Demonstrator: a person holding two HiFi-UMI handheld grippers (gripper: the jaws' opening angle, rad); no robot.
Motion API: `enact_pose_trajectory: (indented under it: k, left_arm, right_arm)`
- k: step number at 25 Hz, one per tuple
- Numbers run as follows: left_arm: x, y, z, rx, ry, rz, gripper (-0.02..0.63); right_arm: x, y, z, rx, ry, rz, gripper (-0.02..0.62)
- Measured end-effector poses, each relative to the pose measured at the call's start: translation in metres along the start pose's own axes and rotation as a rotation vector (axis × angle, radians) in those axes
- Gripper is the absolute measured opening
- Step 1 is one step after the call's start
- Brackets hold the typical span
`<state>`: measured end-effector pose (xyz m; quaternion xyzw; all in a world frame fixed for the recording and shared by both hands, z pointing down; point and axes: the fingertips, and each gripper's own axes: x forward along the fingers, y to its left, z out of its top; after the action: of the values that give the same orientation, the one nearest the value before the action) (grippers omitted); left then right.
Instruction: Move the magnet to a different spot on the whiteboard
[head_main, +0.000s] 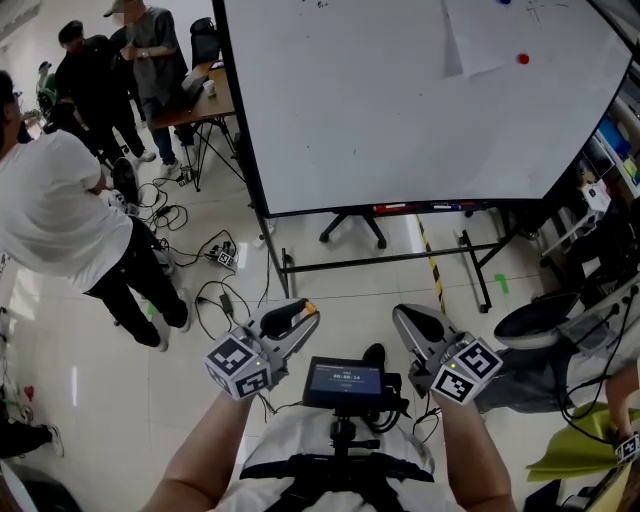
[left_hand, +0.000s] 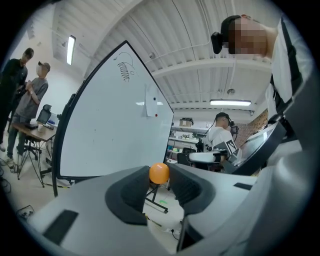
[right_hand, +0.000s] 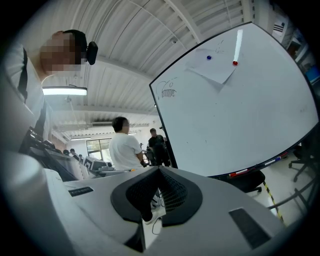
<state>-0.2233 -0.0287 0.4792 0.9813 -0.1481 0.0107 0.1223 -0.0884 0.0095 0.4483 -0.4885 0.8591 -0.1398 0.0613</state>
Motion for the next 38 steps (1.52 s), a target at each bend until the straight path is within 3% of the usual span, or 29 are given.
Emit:
enact_pose_trajectory:
  k: [5,14,23,31,38]
  left_arm:
    - [0.002,-0.007,-0.007,-0.023,-0.023,-0.01,0.143]
    - [-0.006,0.003,-0.018,-0.06,0.016,0.063,0.137]
    - [0.024,0.028,-0.011,-0.023,0.065,0.132,0.135]
    - [0.082,0.048,0.028,0.168,0.142,0.182,0.137]
    - [0.16,0.056,0.073,0.416,0.203,0.152,0.135]
  right_arm:
    - [-0.005,-0.002,-0.01,0.004,0.009,0.003,0.034]
    - [0.011,-0.004,-0.013,0.026,0.022,0.052,0.034]
    - [0.022,-0.044,-0.009,0.059,0.012,0.054,0.034]
    - [0.037,-0.096,0.03,0.029,-0.015,0.068,0.034]
    - [0.037,-0.146,0.057,0.026,-0.037,0.055,0.034]
